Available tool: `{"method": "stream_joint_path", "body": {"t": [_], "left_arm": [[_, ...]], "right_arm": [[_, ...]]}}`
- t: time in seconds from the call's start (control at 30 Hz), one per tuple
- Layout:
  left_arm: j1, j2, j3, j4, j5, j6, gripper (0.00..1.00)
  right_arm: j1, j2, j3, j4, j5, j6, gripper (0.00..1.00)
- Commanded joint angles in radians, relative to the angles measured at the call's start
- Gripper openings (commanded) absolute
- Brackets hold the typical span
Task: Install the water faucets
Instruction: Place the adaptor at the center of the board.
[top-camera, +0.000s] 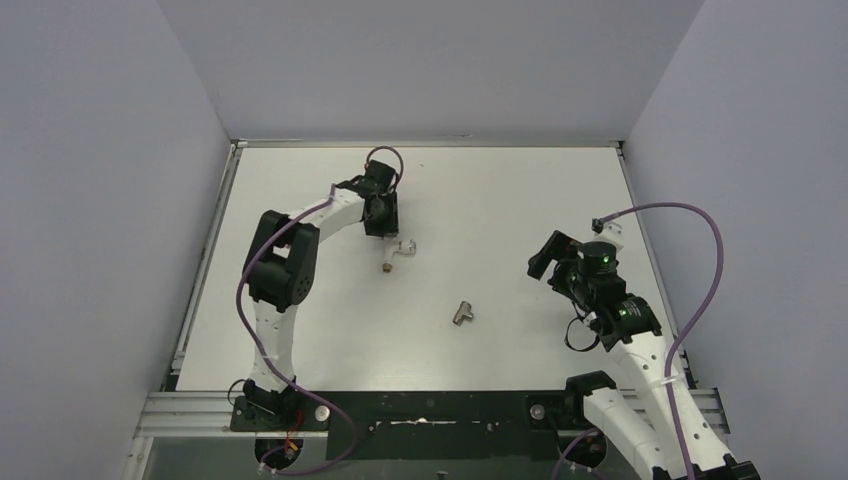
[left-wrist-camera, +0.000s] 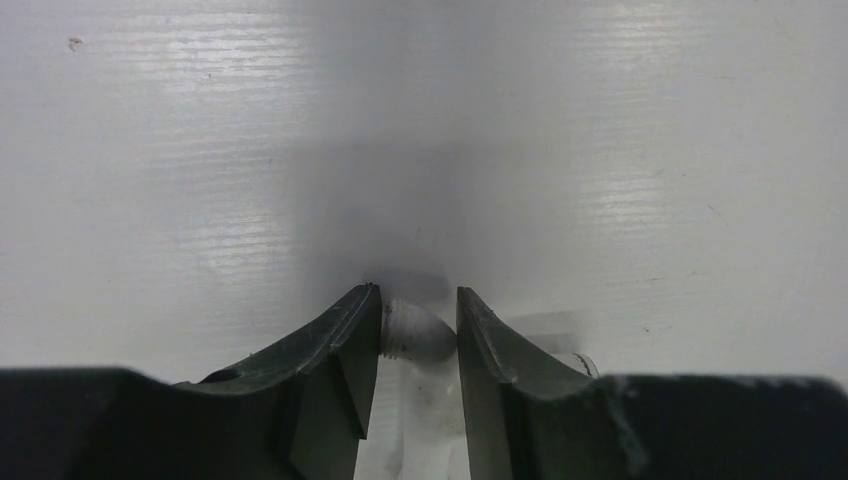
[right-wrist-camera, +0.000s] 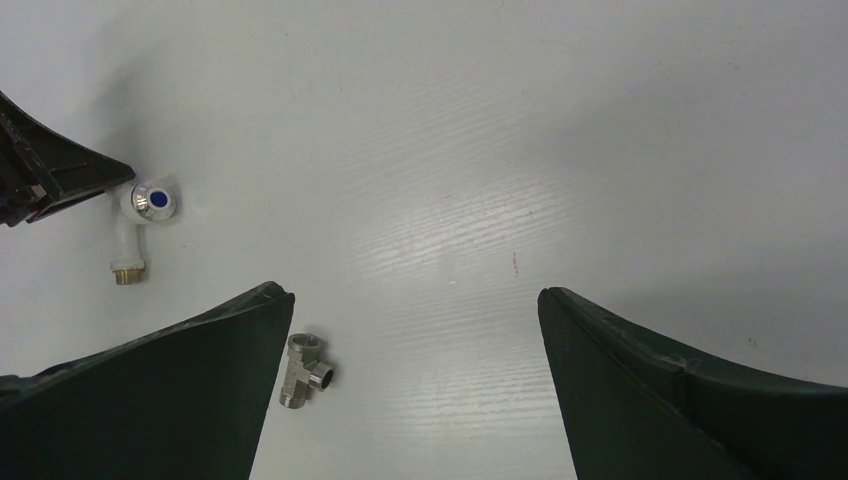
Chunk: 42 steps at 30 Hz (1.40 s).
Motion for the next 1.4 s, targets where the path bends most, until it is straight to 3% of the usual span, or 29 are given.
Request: {"method": "stream_joint_path", "body": {"t": [0.0,0.17,0.5,0.73,0.87,1.0,1.1,1.17,1.27,1.37], "left_arm": [[-0.006,-0.015,-0.028,0.031,0.012,-0.02,0.3],[-0.004,-0.045,-0.049,0.023,0.019,0.003,0.24],[0.021,-0.182,-0.198,0.022,0.002,0.027,0.2],[0.049,-0.229,-0.222,0.033,0.017,-0.017,0.2],[0.09,-0.255,-0.245,0.028,0.0,-0.087,0.28],[0.116,-0.296,-0.289,0.046,0.011,-0.091,0.47],[0.123,-0.347,-0.324,0.071,0.046,-0.042,0.54],[0.123,-0.39,-0.347,0.093,0.091,-0.006,0.67],[0.116,-0.457,-0.381,0.148,0.18,0.072,0.77],[0.058,-0.469,-0.359,0.096,0.159,0.164,0.8]], "right_arm": [[0.002,-0.016,0.001,0.017,0.022,0.0,1.0],[0.002,-0.01,0.005,0.02,0.02,-0.001,1.0],[0.003,0.002,0.001,0.037,0.011,0.003,1.0],[0.003,0.018,0.002,0.054,-0.008,0.005,1.0],[0.003,0.024,0.005,0.059,-0.015,0.008,1.0],[0.003,0.026,0.005,0.06,-0.018,0.011,1.0],[0.003,0.03,0.004,0.064,-0.022,0.01,1.0],[0.002,0.033,0.004,0.066,-0.024,0.01,1.0],[0.003,0.039,0.001,0.073,-0.028,0.01,1.0],[0.004,0.043,-0.002,0.08,-0.034,0.011,1.0]]}}
